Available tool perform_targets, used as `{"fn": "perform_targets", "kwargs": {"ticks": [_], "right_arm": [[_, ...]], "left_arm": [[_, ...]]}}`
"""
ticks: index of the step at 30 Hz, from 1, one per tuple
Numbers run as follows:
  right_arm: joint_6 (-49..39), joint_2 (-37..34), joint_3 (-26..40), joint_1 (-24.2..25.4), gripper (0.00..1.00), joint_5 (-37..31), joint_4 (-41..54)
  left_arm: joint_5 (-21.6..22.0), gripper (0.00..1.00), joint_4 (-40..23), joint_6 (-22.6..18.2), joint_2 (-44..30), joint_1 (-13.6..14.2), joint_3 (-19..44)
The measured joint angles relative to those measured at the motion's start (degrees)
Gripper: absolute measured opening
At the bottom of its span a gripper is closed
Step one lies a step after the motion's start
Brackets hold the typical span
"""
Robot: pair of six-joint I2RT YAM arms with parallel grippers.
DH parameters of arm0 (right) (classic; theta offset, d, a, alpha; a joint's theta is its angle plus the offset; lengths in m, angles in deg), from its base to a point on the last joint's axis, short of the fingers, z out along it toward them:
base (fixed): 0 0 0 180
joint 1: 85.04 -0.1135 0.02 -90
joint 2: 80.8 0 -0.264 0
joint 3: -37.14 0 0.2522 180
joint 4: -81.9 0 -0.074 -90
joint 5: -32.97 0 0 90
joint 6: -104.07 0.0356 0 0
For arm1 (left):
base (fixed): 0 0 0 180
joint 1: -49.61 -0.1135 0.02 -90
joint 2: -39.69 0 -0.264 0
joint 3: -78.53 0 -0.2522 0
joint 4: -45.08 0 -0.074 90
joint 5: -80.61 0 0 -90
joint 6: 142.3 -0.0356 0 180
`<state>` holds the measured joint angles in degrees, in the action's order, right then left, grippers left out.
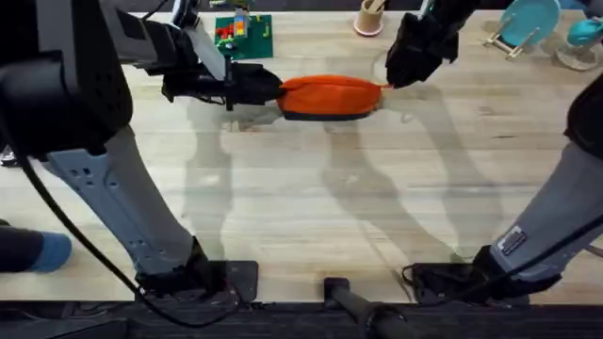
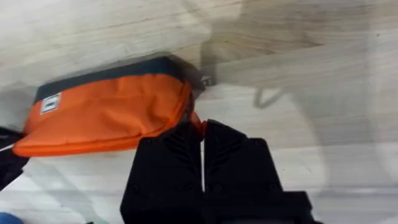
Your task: Unzip the bag, pick up the pens from the table one at a time and place them inside, then zip the bag closed.
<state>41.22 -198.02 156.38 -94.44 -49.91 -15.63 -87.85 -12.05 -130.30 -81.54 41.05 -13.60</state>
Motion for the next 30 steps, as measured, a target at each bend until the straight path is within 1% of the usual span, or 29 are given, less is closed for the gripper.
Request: {"fn": "perform_targets", "kwargs": {"ticks": [6, 15, 30], "right_arm": [[0.0, 0.04, -4.62, 0.85, 0.035, -0.14, -2.99], [-0.1, 0.04, -4.82, 2.58, 0.035, 0.51, -3.52], [-1.98, 0.04, -4.95, 5.88, 0.034, -3.28, -1.69]], "left_arm": [[0.03, 0.041, -0.17, 0.02, 0.0, 0.01, 0.0], [0.03, 0.041, -0.16, 0.4, 0.0, 0.02, 0.0], [0.11, 0.041, -0.14, 0.87, 0.0, 0.0, 0.0]]}}
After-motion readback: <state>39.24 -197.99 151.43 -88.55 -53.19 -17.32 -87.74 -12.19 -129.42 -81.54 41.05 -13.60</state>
